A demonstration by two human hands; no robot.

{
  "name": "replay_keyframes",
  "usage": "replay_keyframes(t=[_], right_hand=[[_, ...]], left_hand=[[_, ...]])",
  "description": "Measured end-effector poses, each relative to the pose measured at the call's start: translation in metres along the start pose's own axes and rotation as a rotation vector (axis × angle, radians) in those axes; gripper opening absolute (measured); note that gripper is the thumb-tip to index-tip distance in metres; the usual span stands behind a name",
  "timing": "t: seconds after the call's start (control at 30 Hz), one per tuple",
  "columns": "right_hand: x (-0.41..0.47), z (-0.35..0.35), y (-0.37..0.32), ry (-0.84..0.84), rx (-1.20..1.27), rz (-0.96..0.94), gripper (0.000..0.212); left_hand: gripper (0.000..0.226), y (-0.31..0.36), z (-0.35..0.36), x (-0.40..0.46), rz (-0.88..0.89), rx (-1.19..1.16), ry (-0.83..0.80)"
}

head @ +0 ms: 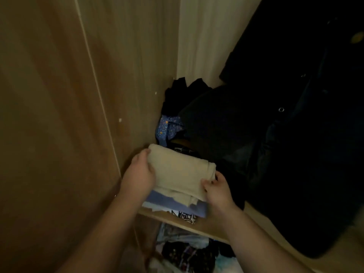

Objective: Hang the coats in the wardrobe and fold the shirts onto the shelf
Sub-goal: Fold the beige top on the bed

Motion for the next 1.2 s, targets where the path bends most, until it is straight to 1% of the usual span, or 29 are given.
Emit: replay_keyframes(t=[0.07, 0.1, 0.2, 0.27, 0.3, 0.33, 0.37, 0.43, 0.47, 0.5, 0.53, 0.57, 0.67, 0.77, 0.9, 1.07, 1.2], right_hand=[[0.007, 0.009, 0.007, -0.001, -0.075, -0.008, 0.040], [0.010, 0.011, 0.011, -0.006, -0.102, -0.015, 0.039], [0.018, 0.008, 0.012, -0.050, -0.206, -0.013, 0.039], [0.018, 0.000, 0.003, -0.062, -0.282, -0.018, 0.046], [0.014, -0.005, -0.004, -0.033, -0.299, -0.028, 0.048], [0.007, -0.009, -0.012, 0.013, -0.321, -0.061, 0.044], [-0.002, -0.013, -0.018, 0.065, -0.390, -0.148, 0.034], [-0.025, -0.012, -0.034, 0.137, -0.708, -0.437, 0.023], [-0.033, -0.005, -0.037, 0.135, -0.848, -0.616, 0.027], [-0.035, 0.005, -0.035, 0.093, -0.934, -0.755, 0.035], [-0.032, 0.015, -0.030, 0.027, -1.002, -0.822, 0.044], [-0.026, 0.023, -0.024, -0.021, -1.065, -0.839, 0.051], [-0.004, 0.038, 0.000, -0.126, -1.229, -0.717, 0.066], [0.003, 0.039, 0.015, -0.165, -1.289, -0.660, 0.069], [0.004, 0.036, 0.013, -0.208, -1.272, -0.600, 0.068], [-0.005, 0.025, 0.006, -0.280, -1.218, -0.564, 0.069], [-0.033, 0.002, -0.002, -0.231, -1.127, -0.553, 0.071]], left_hand=[[0.057, 0.004, 0.010, 0.000, 0.138, 0.291, 0.064], [0.060, 0.005, 0.018, 0.000, 0.192, 0.387, 0.047], [0.059, 0.000, 0.046, 0.004, 0.317, 0.446, -0.155], [0.063, -0.009, 0.059, 0.010, 0.306, 0.507, -0.264], [0.065, -0.015, 0.064, 0.013, 0.273, 0.533, -0.289], [0.067, -0.020, 0.069, 0.015, 0.236, 0.546, -0.310], [0.069, -0.024, 0.073, 0.015, 0.212, 0.550, -0.315], [0.071, -0.029, 0.079, 0.013, 0.206, 0.565, -0.306], [0.071, -0.030, 0.080, 0.010, 0.200, 0.566, -0.307], [0.071, -0.032, 0.082, 0.009, 0.190, 0.561, -0.308], [0.071, -0.034, 0.083, 0.009, 0.181, 0.551, -0.312], [0.071, -0.036, 0.084, 0.009, 0.177, 0.540, -0.311], [0.067, -0.040, 0.083, 0.011, 0.166, 0.512, -0.301], [0.061, -0.044, 0.083, 0.012, 0.151, 0.507, -0.332], [0.061, -0.043, 0.086, 0.013, 0.146, 0.480, -0.329], [0.062, -0.038, 0.080, 0.009, 0.168, 0.513, -0.350], [0.064, -0.016, 0.068, -0.005, 0.170, 0.474, -0.326]])
Point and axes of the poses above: each hand's wrist, its own x-axis towards the middle knuckle, its own z-axis out of the palm, y = z × x, the point moved 2 cm from there along x, towards the middle knuckle, and after that the axes turned 5 degrees about -x, right-handed, at the moved point
